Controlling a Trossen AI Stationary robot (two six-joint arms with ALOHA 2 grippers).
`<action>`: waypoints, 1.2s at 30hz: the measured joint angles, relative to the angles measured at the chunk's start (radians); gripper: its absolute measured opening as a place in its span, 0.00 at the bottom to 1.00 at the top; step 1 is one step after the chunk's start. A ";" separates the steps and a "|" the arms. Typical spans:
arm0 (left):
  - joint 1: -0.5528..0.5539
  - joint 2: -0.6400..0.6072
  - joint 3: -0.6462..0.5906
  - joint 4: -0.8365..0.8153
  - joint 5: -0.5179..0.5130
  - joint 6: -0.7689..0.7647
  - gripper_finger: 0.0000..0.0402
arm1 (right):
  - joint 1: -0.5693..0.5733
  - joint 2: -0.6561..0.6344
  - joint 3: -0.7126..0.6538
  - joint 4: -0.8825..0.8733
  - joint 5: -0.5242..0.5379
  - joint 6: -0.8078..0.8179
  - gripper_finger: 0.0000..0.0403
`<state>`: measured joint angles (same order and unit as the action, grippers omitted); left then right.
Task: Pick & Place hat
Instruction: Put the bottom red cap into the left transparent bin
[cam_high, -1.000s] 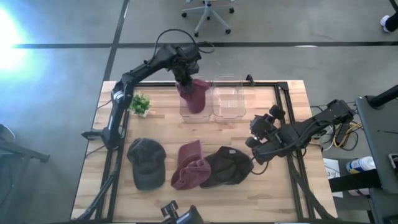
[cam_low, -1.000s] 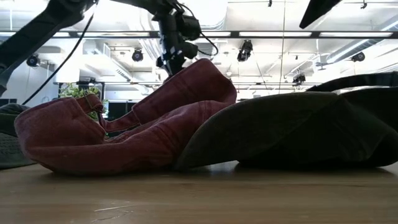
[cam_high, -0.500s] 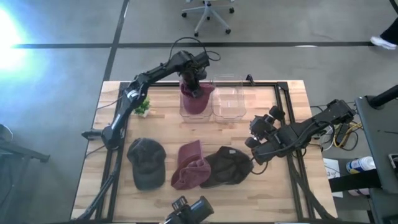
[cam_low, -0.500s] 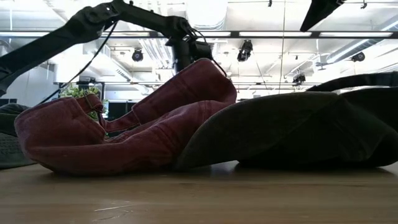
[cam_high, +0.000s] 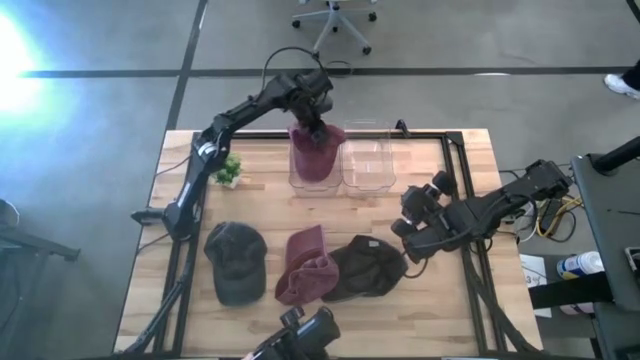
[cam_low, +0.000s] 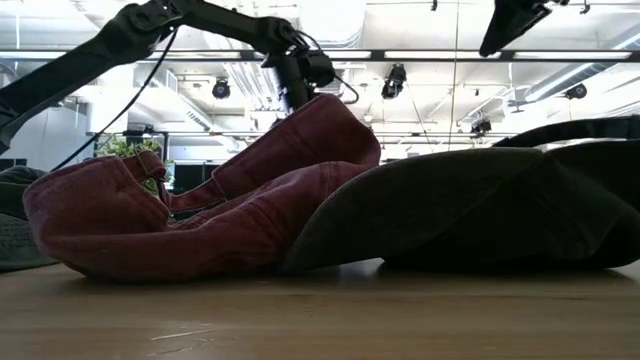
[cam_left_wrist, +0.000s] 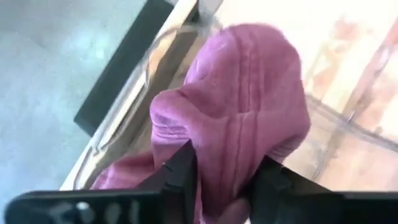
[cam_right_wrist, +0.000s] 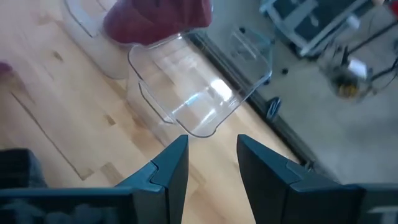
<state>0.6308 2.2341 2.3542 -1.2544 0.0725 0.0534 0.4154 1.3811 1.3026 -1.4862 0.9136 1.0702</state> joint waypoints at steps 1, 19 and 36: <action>0.000 0.000 0.000 -0.003 0.004 0.000 0.29 | -0.017 0.000 -0.002 0.013 -0.012 -0.002 0.33; -0.009 -0.140 0.000 -0.007 -0.139 0.121 0.39 | -0.478 -0.023 -0.012 0.524 -0.250 -0.683 0.33; -0.028 -0.444 -0.587 0.377 -0.115 0.243 0.39 | -0.774 -0.024 -0.093 0.999 -0.647 -1.206 0.33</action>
<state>0.6033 1.7897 1.7673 -0.8770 -0.0429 0.2960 -0.3582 1.3572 1.2091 -0.4872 0.2671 -0.1354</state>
